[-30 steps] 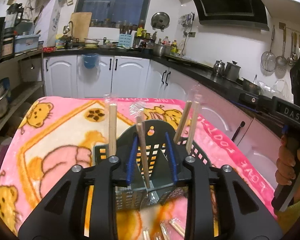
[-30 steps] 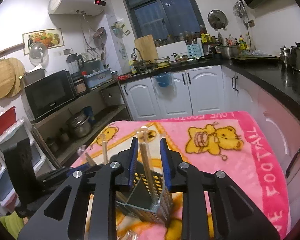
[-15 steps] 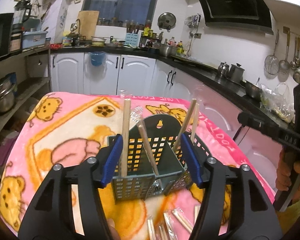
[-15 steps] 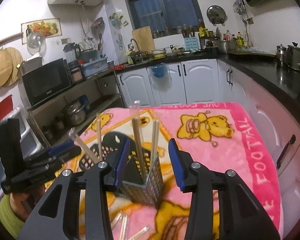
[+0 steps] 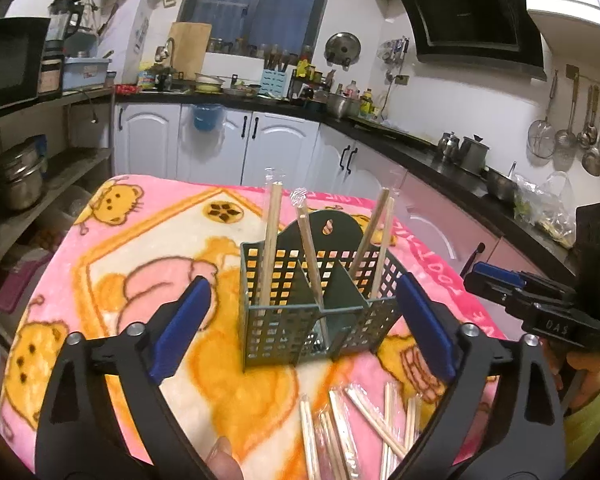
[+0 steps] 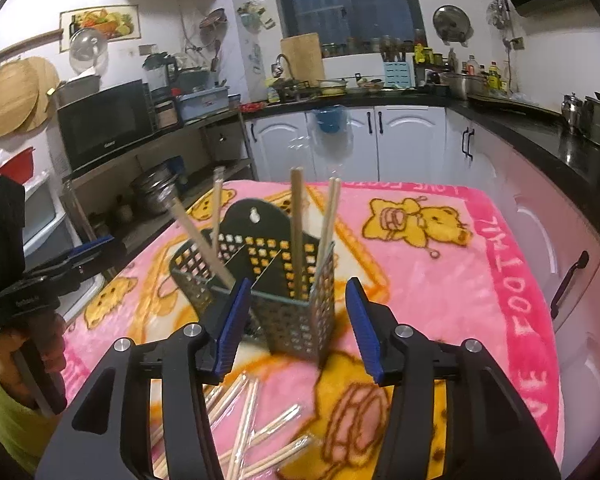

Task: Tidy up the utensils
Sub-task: 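Drop both chopsticks into the caddy compartments and open both tools, then lower both tools to the remaining chopsticks and grasp one each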

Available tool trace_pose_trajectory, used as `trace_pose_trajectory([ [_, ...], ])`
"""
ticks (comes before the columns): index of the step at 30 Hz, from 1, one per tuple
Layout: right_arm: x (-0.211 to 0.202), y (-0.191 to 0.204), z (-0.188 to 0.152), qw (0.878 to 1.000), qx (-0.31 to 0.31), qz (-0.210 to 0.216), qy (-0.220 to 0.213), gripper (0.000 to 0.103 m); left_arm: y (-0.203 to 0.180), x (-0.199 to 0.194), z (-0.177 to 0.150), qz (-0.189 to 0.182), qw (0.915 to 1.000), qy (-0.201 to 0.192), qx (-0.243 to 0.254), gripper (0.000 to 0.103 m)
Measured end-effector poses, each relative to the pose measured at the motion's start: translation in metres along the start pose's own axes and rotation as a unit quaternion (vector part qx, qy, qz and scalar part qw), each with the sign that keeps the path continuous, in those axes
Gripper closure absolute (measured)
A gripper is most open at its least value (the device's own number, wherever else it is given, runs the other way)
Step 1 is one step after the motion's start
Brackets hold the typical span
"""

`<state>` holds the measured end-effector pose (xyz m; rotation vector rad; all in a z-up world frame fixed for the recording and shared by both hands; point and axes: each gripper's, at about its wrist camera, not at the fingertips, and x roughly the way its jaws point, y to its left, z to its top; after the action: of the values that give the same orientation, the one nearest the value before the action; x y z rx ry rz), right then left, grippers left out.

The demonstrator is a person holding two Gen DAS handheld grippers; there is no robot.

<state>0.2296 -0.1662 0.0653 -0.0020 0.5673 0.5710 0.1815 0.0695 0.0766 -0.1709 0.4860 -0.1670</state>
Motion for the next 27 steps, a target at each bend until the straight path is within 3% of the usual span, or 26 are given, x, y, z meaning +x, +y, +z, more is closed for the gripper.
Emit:
trace_pose_trajectory([
  [3, -0.002, 0.01, -0.006, 1.0, -0.012, 0.006, 0.005, 0.055, -0.001, -0.005, -0.004, 0.001, 1.0, -0.001, -0.002, 0.011],
  [13, -0.007, 0.029, -0.023, 0.999, -0.038, 0.017, 0.018, 0.05, -0.002, -0.013, -0.02, 0.008, 0.9999, 0.009, 0.008, 0.011],
  [27, 0.004, 0.037, -0.052, 0.996, -0.06, 0.029, 0.054, 0.05, 0.002, -0.006, -0.052, 0.022, 0.9981, 0.055, 0.02, 0.011],
])
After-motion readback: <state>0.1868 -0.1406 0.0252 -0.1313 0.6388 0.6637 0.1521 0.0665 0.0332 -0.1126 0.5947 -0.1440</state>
